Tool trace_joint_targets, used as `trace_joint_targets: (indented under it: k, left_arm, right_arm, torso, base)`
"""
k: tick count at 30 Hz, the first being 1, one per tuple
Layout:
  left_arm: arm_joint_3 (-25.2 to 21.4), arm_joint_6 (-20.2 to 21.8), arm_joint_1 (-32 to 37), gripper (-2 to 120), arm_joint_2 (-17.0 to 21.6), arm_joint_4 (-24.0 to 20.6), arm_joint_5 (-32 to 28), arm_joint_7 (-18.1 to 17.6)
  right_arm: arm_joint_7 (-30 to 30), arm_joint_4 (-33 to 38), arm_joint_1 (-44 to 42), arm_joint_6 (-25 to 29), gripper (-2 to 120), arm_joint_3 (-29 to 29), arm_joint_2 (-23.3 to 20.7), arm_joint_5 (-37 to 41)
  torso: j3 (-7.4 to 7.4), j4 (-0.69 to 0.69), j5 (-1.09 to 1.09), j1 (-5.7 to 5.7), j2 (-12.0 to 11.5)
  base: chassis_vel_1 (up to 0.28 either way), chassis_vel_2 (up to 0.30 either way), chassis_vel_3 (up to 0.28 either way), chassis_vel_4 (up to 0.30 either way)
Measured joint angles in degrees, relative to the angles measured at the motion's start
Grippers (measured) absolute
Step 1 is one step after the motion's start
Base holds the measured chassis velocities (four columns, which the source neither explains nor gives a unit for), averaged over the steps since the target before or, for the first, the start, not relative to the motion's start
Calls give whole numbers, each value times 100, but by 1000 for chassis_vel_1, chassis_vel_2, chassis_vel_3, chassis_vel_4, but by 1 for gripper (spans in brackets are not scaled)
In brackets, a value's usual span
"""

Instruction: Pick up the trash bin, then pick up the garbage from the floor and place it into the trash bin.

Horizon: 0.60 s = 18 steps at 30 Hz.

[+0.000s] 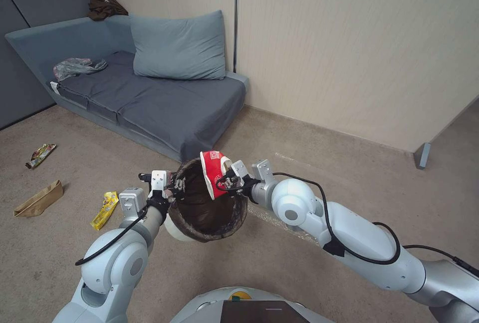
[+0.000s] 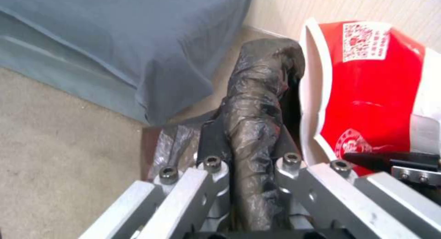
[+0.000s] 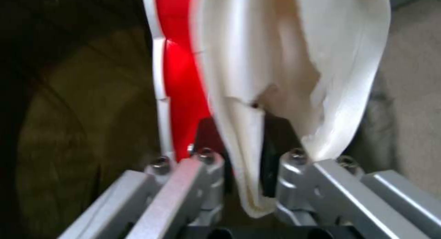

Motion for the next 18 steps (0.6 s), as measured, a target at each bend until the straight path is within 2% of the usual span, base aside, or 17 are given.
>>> trace_joint_targets:
  k: [1, 3, 4, 7, 8, 10, 11, 14, 15, 18]
  left_arm:
    - [0, 0, 0, 6, 0, 0, 0, 0]
    - [1, -1, -6, 6, -3, 13, -8, 3]
    - [1, -1, -6, 6, -3, 13, -8, 3]
    - [11, -4, -14, 6, -24, 13, -9, 4]
    - [11, -4, -14, 6, -24, 13, -9, 4]
    - [8, -4, -26, 6, -24, 23, -11, 3]
    - [8, -4, -26, 6, -24, 23, -11, 3]
    - [-7, -4, -41, 6, -19, 42, -19, 1]
    - [-7, -4, -41, 6, -19, 42, -19, 1]
    - [-12, -4, -62, 6, -27, 79, -20, -2]
  right_arm:
    - [0, 0, 0, 0, 13, 0, 0, 0]
    - [40, 55, -16, -1, 24, 19, -32, 6]
    - [40, 55, -16, -1, 24, 19, -32, 6]
    - [72, 208, -19, -1, 39, 37, -109, 17]
    - [72, 208, -19, -1, 39, 37, -109, 17]
    - [93, 376, 0, -1, 52, 67, -192, 55]
    - [93, 376, 0, -1, 52, 67, -192, 55]
    - [165, 617, 58, -2, 65, 176, -294, 293]
    - [165, 617, 58, -2, 65, 176, -294, 293]
    - [235, 851, 129, -1, 80, 316, -374, 507]
  torso:
    - [0, 0, 0, 0, 0]
    - [0, 0, -1, 0, 0]
    - [0, 0, -1, 0, 0]
    - [0, 0, 0, 0, 0]
    - [0, 0, 0, 0, 0]
    - [0, 0, 0, 0, 0]
    - [0, 0, 0, 0, 0]
    - [0, 0, 0, 0, 0]
    - [0, 0, 0, 0, 0]
    - [0, 0, 0, 0, 0]
  base:
    - [0, 0, 0, 0]
    - [0, 0, 0, 0]
    - [0, 0, 0, 0]
    - [0, 0, 0, 0]
    - [0, 0, 0, 0]
    - [0, 0, 0, 0]
    - [0, 0, 0, 0]
    - [0, 0, 0, 0]
    - [0, 0, 0, 0]
    - [0, 0, 0, 0]
